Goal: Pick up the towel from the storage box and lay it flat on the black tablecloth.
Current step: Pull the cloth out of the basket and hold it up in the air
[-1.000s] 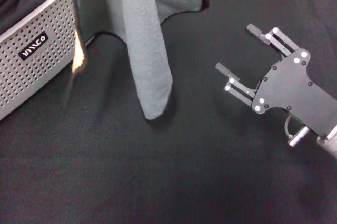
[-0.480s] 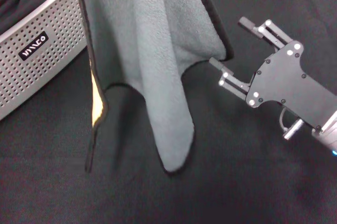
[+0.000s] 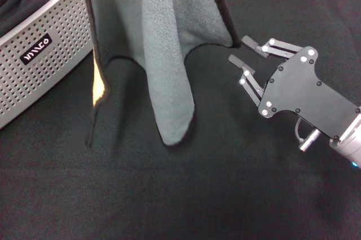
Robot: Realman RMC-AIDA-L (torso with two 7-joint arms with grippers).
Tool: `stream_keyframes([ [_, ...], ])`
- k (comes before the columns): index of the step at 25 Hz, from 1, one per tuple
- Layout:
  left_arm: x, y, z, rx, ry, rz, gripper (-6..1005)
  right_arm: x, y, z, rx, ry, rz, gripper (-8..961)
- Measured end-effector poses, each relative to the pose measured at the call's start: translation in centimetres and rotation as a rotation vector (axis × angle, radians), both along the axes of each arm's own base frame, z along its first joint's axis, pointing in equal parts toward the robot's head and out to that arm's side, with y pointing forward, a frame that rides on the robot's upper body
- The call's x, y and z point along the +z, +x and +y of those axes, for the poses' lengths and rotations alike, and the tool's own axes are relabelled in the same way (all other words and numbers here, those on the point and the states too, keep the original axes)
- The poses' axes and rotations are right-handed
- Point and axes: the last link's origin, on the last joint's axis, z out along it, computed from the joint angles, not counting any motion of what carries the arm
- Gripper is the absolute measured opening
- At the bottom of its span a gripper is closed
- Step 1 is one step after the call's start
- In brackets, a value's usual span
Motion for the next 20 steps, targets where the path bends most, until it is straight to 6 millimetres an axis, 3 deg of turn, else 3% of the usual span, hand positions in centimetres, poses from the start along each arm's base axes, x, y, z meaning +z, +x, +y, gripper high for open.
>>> stream_keyframes([
  [2, 0.00, 0.00, 0.00, 0.000, 0.000, 0.000, 29, -0.09, 0.02, 0.18, -0.005, -0.001, -0.009, 266],
  [7, -0.03, 0.08, 0.02, -0.004, -0.001, 0.001, 29, -0.22, 0.06, 0.42, -0.011, -0.003, -0.021, 83],
  [20, -0.14, 0.00, -0.15, -0.009, -0.010, 0.008, 29, -0.07, 0.69, -0.43, -0.033, 0.003, -0.001, 97],
])
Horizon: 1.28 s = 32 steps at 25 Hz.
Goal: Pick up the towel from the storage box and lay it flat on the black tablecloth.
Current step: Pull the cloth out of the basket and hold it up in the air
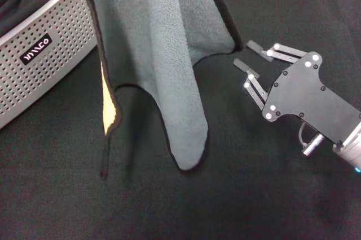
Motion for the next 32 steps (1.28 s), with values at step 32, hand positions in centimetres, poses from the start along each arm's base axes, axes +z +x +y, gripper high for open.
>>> stream_keyframes([
  [32, -0.5, 0.1, -0.7, -0.044, -0.044, 0.029, 30, -0.9, -0.9, 0.7, 0.037, -0.057, -0.038, 239],
])
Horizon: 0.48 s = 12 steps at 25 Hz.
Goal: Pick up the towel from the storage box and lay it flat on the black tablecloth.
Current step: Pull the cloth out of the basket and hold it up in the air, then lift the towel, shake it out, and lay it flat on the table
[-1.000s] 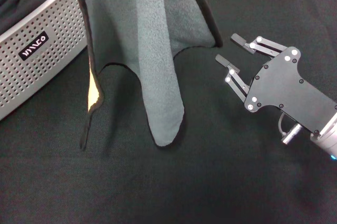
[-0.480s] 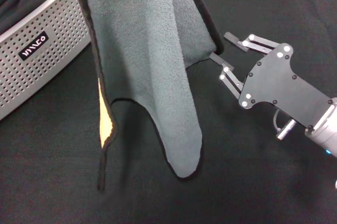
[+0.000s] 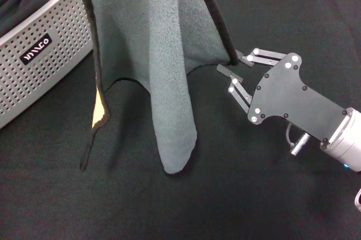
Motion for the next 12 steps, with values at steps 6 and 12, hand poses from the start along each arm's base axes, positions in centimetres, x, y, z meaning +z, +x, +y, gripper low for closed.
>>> stream_keyframes([
  [6, -0.02, 0.02, -0.02, -0.001, -0.001, -0.002, 30, -0.08, 0.05, -0.06, 0.004, -0.006, -0.008, 192],
  [12, -0.07, -0.15, -0.02, 0.006, -0.004, -0.005, 30, -0.36, -0.07, -0.17, 0.008, -0.057, -0.011, 17],
])
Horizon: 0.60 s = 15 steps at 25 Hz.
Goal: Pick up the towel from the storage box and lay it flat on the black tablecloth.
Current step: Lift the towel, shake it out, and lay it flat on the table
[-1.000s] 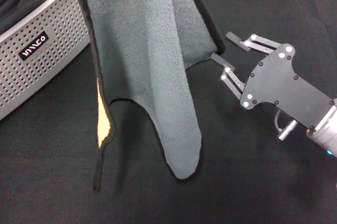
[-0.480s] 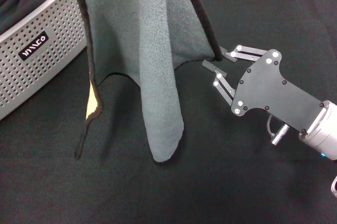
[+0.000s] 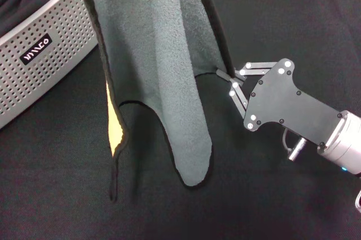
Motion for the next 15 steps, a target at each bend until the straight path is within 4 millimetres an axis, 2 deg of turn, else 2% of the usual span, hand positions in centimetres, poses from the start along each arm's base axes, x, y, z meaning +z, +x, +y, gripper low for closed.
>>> stream_keyframes([
  [4, -0.2, -0.6, 0.3, 0.028, -0.017, -0.013, 30, 0.1, 0.1, -0.5, -0.013, -0.013, 0.029, 10],
  [8, -0.5, -1.8, 0.2, 0.056, -0.056, 0.015, 30, 1.3, 0.4, -1.2, -0.037, -0.082, 0.118, 3],
  [9, -0.5, -2.1, 0.1, 0.057, -0.068, 0.032, 30, 2.3, 0.9, -1.6, -0.049, -0.128, 0.164, 1],
  [11, -0.8, -2.8, -0.3, 0.055, -0.112, 0.095, 30, 2.8, 1.2, -1.8, -0.050, -0.143, 0.179, 1],
  [15, -1.4, -4.0, -0.9, 0.050, -0.209, 0.152, 30, 5.8, 2.3, -2.7, -0.046, -0.258, 0.263, 2],
])
